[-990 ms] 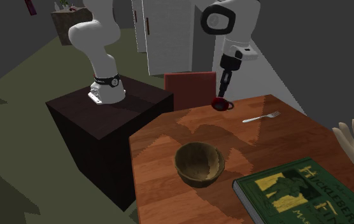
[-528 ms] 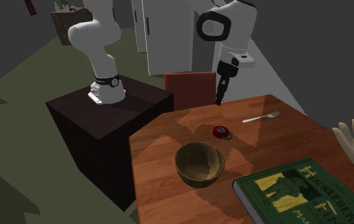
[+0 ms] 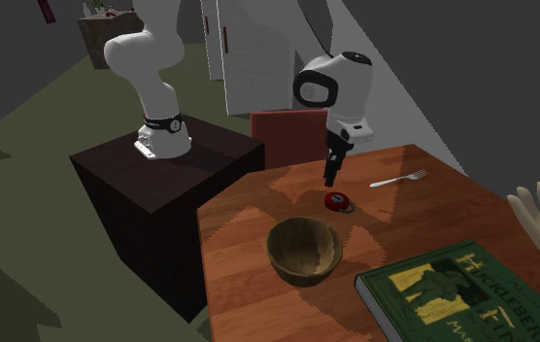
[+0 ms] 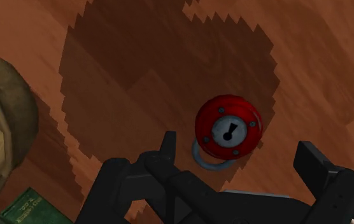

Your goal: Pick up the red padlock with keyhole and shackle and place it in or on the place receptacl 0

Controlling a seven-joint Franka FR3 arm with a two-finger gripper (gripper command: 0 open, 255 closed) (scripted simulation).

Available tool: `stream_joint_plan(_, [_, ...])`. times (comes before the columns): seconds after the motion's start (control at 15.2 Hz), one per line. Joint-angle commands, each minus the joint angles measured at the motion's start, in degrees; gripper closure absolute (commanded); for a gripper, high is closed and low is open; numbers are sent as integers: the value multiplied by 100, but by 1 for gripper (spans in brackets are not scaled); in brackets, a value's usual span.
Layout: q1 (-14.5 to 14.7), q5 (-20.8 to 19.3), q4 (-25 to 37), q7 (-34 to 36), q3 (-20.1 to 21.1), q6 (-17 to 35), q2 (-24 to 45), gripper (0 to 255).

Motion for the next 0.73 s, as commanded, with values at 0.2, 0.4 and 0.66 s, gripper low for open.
stream_joint_plan(0.2, [44,154,80,217,16,838,701,0])
stream_joint_plan(0.4, [60,148,161,222,8,973,917,0])
stream_joint_plan(0.66, [80,140,270,226,-2,1126,1178,0])
